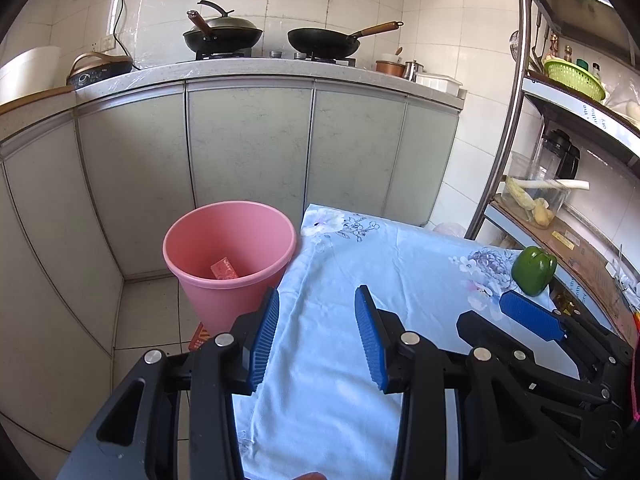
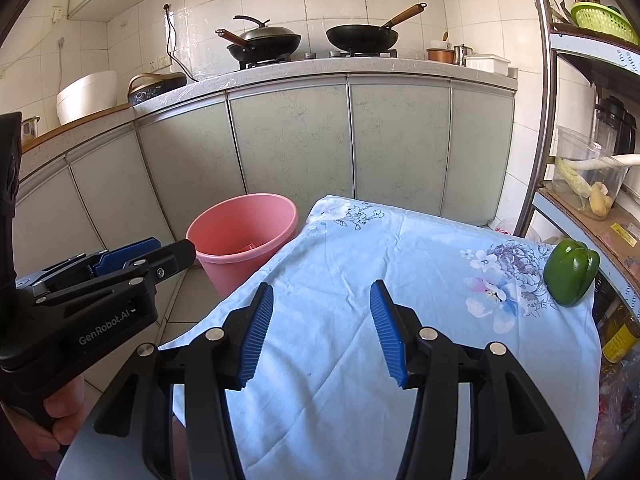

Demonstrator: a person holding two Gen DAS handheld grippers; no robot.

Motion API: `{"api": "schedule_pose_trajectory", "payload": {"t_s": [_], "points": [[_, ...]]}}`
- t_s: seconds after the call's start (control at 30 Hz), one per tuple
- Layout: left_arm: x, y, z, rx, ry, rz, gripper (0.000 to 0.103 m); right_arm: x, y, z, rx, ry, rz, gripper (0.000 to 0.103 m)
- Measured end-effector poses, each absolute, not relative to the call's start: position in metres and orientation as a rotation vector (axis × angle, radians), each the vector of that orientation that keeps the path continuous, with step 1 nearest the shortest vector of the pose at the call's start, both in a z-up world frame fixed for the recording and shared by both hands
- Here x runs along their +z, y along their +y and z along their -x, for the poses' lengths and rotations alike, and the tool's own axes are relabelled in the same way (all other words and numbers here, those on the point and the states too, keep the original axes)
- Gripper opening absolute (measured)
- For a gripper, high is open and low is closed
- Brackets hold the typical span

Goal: Collect trash

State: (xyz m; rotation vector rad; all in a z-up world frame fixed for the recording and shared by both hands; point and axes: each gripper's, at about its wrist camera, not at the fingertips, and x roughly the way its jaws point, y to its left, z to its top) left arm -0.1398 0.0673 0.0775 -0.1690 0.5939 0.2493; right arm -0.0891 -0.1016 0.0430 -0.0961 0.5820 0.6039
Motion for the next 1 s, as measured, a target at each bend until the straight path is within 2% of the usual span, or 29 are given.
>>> {"api": "schedule_pose_trajectory", "payload": {"t_s": [1.0], "points": [[0.0753,0.072,0.1396,0.24,0.599,0.177,0.039,0.0414,-0.1008,0.0885,0.604,0.585,0.106,0.051]]}}
